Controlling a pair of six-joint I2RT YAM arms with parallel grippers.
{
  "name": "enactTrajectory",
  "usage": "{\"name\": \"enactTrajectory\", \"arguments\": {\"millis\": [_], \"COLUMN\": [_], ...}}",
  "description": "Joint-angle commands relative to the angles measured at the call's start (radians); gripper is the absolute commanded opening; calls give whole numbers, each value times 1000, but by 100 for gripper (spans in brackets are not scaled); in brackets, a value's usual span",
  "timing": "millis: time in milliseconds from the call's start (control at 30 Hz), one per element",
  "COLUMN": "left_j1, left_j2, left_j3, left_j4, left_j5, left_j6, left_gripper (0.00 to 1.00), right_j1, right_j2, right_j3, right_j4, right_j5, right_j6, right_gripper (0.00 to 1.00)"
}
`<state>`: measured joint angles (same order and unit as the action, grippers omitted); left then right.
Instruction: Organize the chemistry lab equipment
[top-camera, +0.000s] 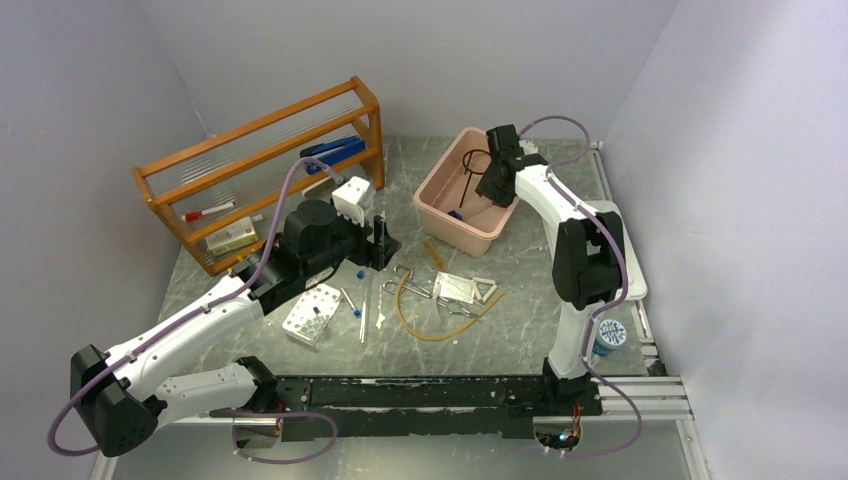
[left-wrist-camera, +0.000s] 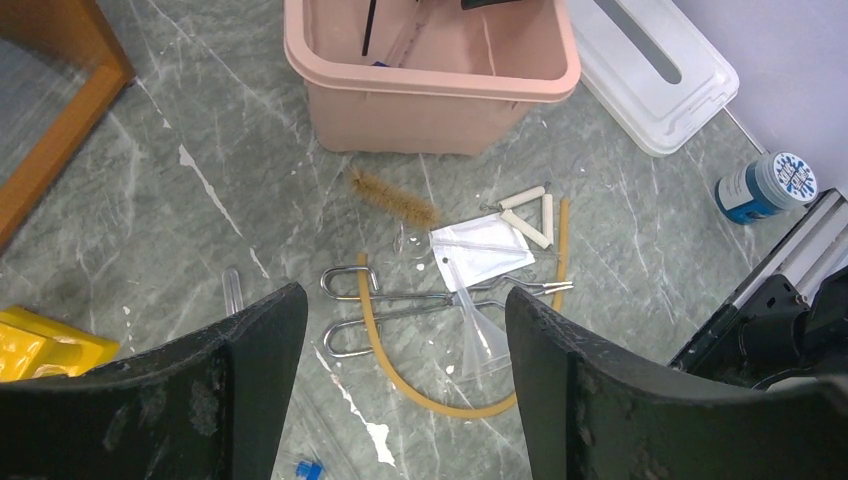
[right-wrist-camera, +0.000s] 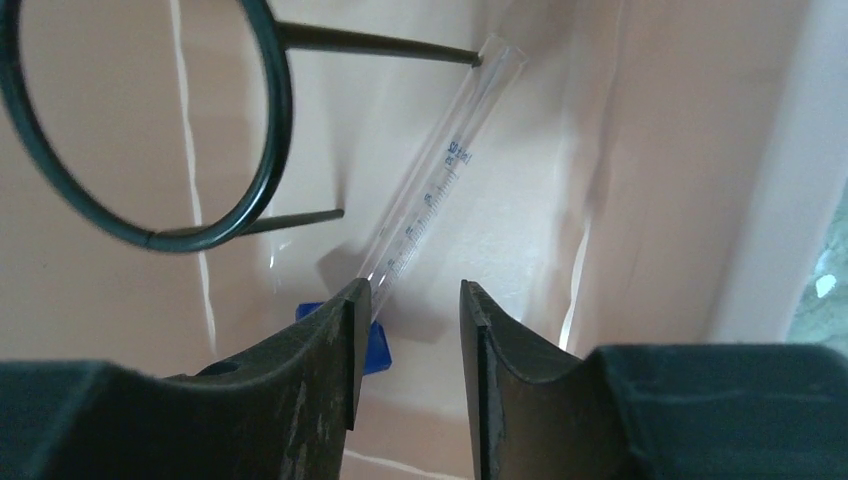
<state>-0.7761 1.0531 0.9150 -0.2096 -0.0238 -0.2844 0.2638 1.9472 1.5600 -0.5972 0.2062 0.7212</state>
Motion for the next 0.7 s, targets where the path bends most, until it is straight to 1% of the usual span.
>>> {"name": "enactTrajectory", "arguments": {"millis": [0,167,300,467,667], "left_j1": [0,1,0,0,0], "left_j2": [5,6,-11,-59,-164], "left_j3": [-7,-4,-1,43,115], "left_j4": [0,-8,-28,-98,-165], "left_j5": [-30,-53,-145,-319,-485], "left_j6": [2,-2,-11,-16,6], "left_gripper": [76,75,75,76,78], "right_j1": [19,49,98,236,402], "right_j2": [-111,-251,-362,-470,-504], "right_j3": [17,-31,-93,-165,-222], "right_j4": [-11,-4,8,16,22], "right_j5": [46,68,42,58,61], "right_j6": [-50,-134,-191,-199,-138], "right_gripper": [43,47,50,52,53]}}
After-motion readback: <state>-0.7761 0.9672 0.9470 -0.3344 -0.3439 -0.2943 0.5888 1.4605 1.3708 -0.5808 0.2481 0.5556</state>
